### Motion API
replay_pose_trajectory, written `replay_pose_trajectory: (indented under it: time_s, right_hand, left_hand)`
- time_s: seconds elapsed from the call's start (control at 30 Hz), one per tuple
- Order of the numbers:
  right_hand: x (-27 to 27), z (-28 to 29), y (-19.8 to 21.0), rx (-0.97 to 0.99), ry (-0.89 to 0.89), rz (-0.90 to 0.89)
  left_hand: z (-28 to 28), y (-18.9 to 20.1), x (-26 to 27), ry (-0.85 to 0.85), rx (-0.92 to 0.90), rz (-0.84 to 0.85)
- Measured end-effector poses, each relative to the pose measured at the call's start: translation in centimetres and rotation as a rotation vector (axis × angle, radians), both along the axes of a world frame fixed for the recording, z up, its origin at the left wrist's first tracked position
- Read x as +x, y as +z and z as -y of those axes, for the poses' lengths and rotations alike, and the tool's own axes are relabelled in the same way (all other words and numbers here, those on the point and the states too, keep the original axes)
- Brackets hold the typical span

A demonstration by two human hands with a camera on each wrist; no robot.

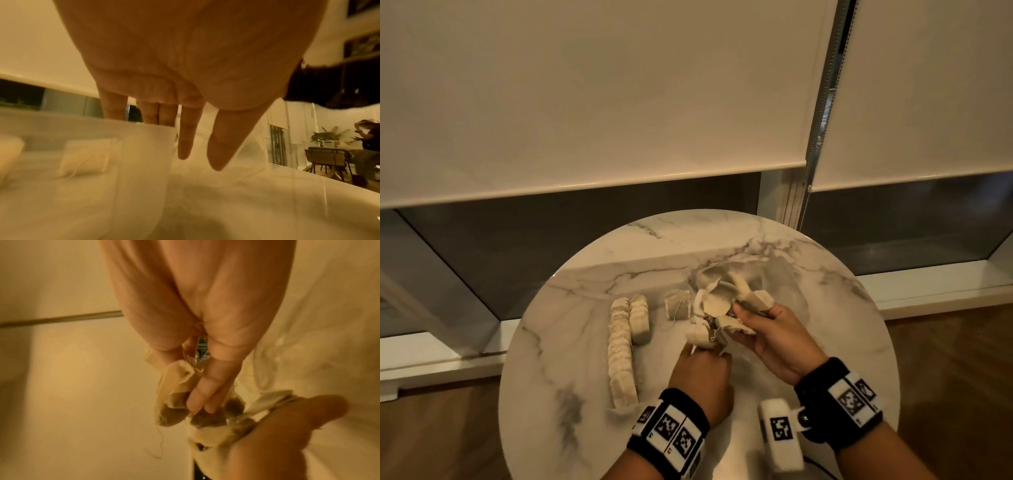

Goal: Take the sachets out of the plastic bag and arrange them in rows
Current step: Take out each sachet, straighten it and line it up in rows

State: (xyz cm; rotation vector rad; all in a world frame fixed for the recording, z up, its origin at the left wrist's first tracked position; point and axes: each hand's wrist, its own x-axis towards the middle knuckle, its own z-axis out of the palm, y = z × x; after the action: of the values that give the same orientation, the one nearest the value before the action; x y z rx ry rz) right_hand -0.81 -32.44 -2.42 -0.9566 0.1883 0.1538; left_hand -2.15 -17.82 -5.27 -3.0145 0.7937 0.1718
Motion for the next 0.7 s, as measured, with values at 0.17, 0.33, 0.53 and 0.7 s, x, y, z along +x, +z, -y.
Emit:
replay_pose_trajectory:
  time_s: [0.17,0.33,0.53,0.7]
  right_hand:
    - [1.4,-0.3,-4.0,-0.205,-0.014,-0.072]
    - [1.9,0.5,-6.5,-0.431,0.02,-0.062]
    - [1.9,-0.2,-7.6,-0.78,0.071,0.086]
    - [1.8,-0.8,-7.0,-1.034,0.1,0.262]
  left_hand:
    - [-2.4,-0.9,0.4,0.033,-0.148,-0.06]
    - [-5.5,-0.8,1.2,0.067,-0.227,-0.073]
    - [-7.0,-1.8,1.3,0.143,-0.462,-0.05]
    - [-6.4,-1.9,0.7,0.218,-0.535,0.001]
